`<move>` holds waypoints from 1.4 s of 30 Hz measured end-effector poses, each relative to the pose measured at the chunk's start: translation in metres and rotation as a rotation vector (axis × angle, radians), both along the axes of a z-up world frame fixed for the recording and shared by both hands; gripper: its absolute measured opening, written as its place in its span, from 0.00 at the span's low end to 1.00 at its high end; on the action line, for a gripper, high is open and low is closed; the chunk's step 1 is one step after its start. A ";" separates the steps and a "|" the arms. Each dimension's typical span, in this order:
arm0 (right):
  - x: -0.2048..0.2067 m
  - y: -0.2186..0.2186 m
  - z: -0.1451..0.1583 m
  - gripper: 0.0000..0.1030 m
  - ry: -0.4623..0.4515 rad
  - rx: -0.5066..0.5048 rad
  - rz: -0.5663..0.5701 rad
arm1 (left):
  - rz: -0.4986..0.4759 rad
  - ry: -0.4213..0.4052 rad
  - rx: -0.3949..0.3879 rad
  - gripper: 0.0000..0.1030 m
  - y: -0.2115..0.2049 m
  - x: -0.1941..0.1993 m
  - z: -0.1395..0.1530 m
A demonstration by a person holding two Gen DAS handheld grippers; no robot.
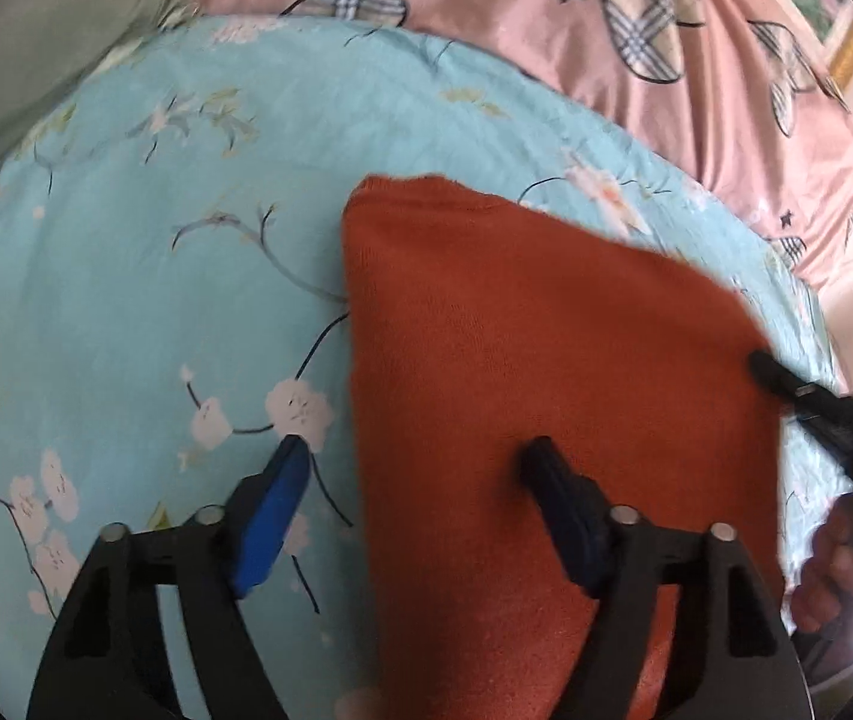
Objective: Fold small clothes
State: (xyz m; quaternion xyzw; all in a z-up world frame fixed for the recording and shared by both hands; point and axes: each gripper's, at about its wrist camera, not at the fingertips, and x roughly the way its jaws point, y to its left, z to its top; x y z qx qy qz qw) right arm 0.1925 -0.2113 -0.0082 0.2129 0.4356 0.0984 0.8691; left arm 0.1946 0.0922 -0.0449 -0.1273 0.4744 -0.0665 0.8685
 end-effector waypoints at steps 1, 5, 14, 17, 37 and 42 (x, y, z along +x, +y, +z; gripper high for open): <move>-0.006 0.001 0.008 0.11 -0.034 -0.010 0.002 | -0.006 -0.013 0.022 0.71 -0.003 -0.001 0.001; -0.002 -0.003 -0.017 0.11 0.041 -0.075 -0.028 | -0.016 0.004 0.053 0.67 -0.012 0.000 -0.005; -0.001 -0.016 -0.030 0.11 0.049 -0.059 -0.082 | -0.028 -0.016 0.102 0.67 -0.021 0.001 0.001; -0.004 -0.019 -0.034 0.11 0.059 -0.054 -0.105 | -0.039 -0.015 0.108 0.69 -0.024 0.002 -0.003; -0.053 -0.012 -0.010 0.22 0.124 -0.100 -0.124 | -0.034 -0.013 0.162 0.77 -0.011 -0.058 0.004; -0.096 0.014 -0.001 0.25 0.121 -0.081 -0.037 | -0.027 -0.010 0.196 0.80 -0.012 -0.091 0.007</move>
